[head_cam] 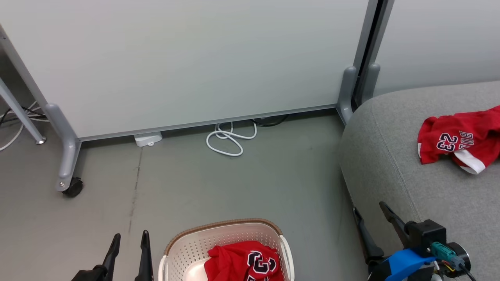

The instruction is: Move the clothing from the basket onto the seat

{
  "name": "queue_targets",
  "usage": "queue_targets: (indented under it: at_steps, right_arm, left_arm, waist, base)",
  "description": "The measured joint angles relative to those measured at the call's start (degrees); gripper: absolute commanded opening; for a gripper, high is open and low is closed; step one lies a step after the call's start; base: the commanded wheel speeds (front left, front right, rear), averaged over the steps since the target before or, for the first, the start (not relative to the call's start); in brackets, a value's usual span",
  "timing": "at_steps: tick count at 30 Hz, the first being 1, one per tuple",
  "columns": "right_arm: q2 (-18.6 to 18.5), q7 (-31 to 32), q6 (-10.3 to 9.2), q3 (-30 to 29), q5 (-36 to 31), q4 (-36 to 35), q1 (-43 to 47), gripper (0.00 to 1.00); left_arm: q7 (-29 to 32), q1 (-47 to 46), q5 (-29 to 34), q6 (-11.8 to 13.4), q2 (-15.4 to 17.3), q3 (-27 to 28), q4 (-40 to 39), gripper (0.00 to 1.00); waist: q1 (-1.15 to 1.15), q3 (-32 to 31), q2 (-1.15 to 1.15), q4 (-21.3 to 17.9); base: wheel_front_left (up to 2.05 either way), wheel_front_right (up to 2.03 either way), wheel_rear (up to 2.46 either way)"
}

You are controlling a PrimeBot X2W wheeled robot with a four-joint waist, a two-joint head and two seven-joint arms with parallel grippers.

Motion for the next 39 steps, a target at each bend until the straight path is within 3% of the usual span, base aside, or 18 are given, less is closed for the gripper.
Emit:
queue_targets:
  at_steps: [12,26,33,39]
  right_arm:
    - [0.02,-1.22,0.00,5.45,-1.02,-3.22,-4.64,1.00]
    - [-0.01,-5.28,0.00,10.81,0.86,-4.38,-12.95,1.00]
    - [-0.01,-7.32,0.00,12.10,2.21,-4.56,-15.25,1.00]
    - [0.00,-8.18,0.00,13.03,2.66,-4.74,-16.68,1.00]
  left_arm:
    - [-0.01,-9.16,-0.99,-0.01,0.56,-5.47,7.78,1.00]
    - [1.33,-30.82,-2.08,-0.02,2.46,-10.98,29.30,1.00]
    - [4.55,-38.47,-2.05,1.92,2.60,-10.98,39.00,1.00]
    - [7.27,-43.67,-2.07,5.12,3.23,-10.63,45.00,1.00]
  waist:
    - [0.00,9.90,0.00,-5.44]
    - [0.01,30.34,0.00,-12.71]
    - [0.01,39.25,0.00,-15.46]
    - [0.01,45.02,0.00,-16.83]
  base:
    - [0.00,0.00,0.00]
    - [0.00,0.00,0.00]
    - [0.00,0.00,0.00]
    - [0.00,0.00,0.00]
